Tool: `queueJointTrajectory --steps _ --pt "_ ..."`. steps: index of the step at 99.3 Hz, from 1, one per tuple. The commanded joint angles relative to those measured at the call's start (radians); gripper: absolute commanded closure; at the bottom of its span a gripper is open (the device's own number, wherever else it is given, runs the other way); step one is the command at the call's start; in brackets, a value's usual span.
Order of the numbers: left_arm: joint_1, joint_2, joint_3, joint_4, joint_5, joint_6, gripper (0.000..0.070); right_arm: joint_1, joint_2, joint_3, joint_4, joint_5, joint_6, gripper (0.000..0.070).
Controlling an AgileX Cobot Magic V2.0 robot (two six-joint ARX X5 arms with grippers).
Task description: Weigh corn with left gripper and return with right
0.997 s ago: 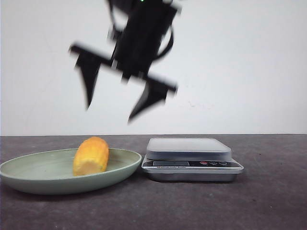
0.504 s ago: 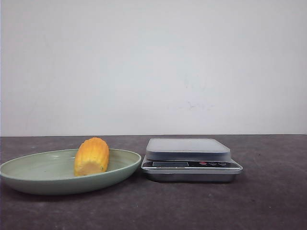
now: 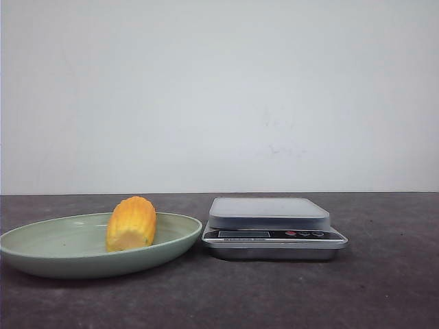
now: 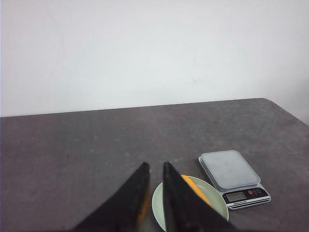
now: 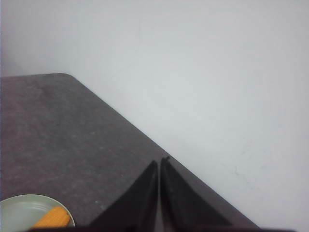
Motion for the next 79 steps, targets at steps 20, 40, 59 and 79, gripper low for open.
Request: queueJointTrajectory --steps 20,40,59,79 --pt "-0.006 0.007 0.02 0.012 -0.004 -0.001 0.0688 0.011 -0.003 0.014 -0.018 0.027 0.004 0.07" --pt "-0.006 0.007 0.02 0.012 -0.003 -0.001 0.0688 -0.046 0.003 0.006 -0.05 0.149 0.033 0.07" --pt "-0.006 0.007 0.023 0.011 -0.003 -0.001 0.0688 -0.32 -0.027 -0.095 -0.011 -0.167 0.106 0.07" --pt "-0.006 0.007 0.034 0.018 -0.003 -0.001 0.0688 -0.55 -0.212 -0.435 0.312 -0.369 0.093 0.07"
